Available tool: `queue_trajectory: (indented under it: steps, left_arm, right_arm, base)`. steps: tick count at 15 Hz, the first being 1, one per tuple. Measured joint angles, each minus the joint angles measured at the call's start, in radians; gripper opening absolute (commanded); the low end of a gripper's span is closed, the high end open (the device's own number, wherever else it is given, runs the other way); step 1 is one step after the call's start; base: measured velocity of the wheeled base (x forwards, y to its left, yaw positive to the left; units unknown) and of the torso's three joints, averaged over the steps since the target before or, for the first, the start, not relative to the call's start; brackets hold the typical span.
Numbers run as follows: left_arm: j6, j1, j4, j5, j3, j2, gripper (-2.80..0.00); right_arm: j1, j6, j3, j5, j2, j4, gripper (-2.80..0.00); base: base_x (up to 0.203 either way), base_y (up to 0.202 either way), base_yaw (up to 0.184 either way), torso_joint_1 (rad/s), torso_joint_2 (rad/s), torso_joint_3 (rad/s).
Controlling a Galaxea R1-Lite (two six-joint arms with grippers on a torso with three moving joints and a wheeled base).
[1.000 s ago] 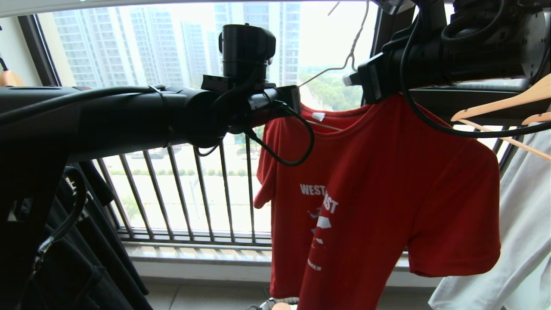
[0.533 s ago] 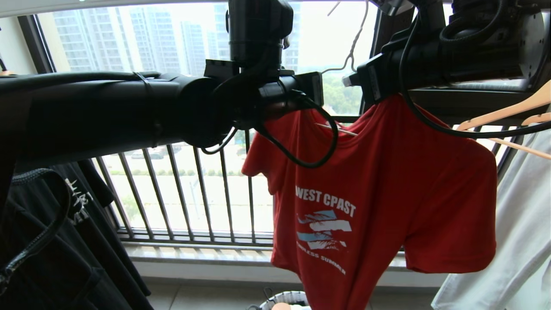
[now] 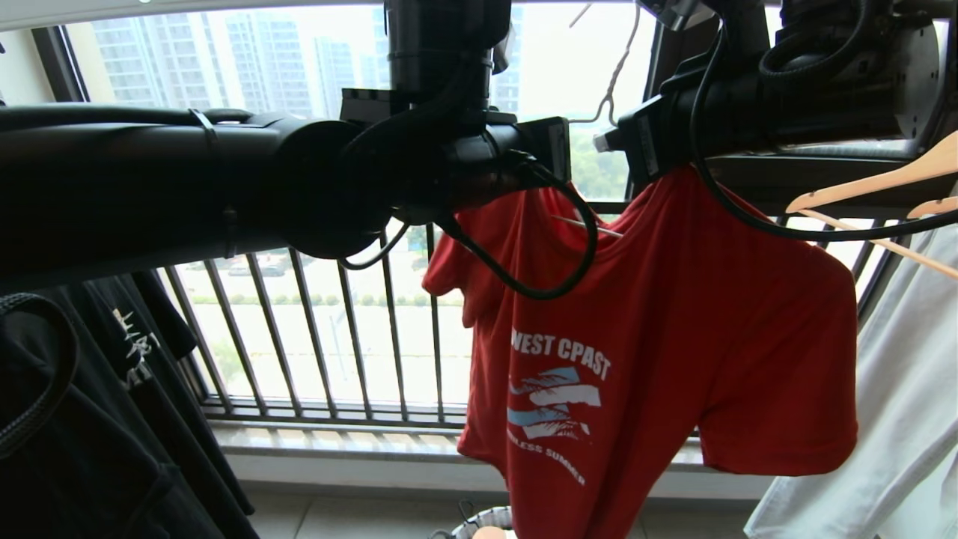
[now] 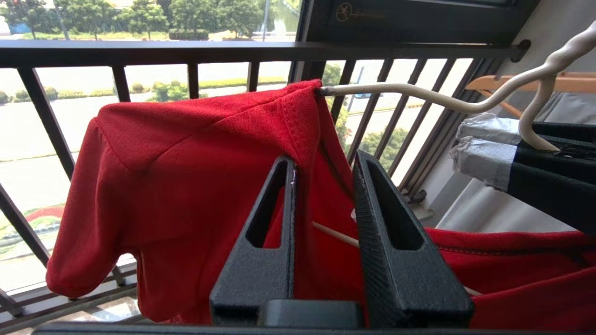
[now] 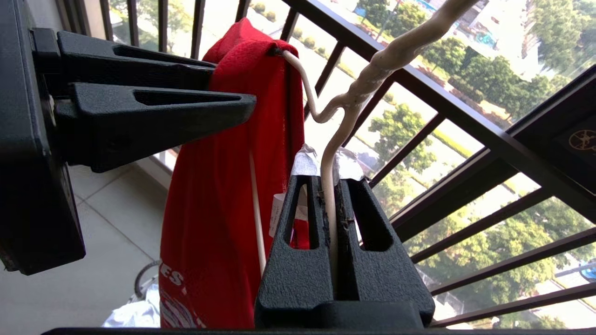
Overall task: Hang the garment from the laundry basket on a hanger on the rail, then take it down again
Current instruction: Take the clothes off the clothes rack
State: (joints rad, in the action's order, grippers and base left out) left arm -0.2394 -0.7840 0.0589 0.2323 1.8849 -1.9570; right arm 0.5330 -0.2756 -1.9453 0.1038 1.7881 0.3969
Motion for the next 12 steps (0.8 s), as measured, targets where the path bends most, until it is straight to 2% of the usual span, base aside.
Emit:
queue_trajectory:
  steps: [6,10,11,12]
  left_arm:
    - [0.0,0.001,-0.002,0.001,-0.024,0.018,0.0]
    - [-0.001,0.003,0.003,0.001,-0.181,0.126,0.0]
    - [-0.003,0.003,0.005,0.001,-0.226,0.166,-2.8]
    - [-0.007,0.005,0.009,0.001,-0.271,0.212,-2.8]
  right_arm:
    - [0.0,0.001,0.002,-0.001,0.0,0.001,-2.8]
    - [-0.001,0.004,0.003,-0.001,0.001,0.002,-2.8]
    - [-0.001,0.004,0.003,-0.001,0.001,0.002,-2.8]
    - [-0.001,0.005,0.003,-0.001,0.001,0.003,-2.8]
  base:
    - [0.0,0.0,0.0,0.0,0.0,0.0]
    - [0.0,0.0,0.0,0.0,0.0,0.0]
    - [0.0,0.0,0.0,0.0,0.0,0.0]
    - [0.0,0.0,0.0,0.0,0.0,0.0]
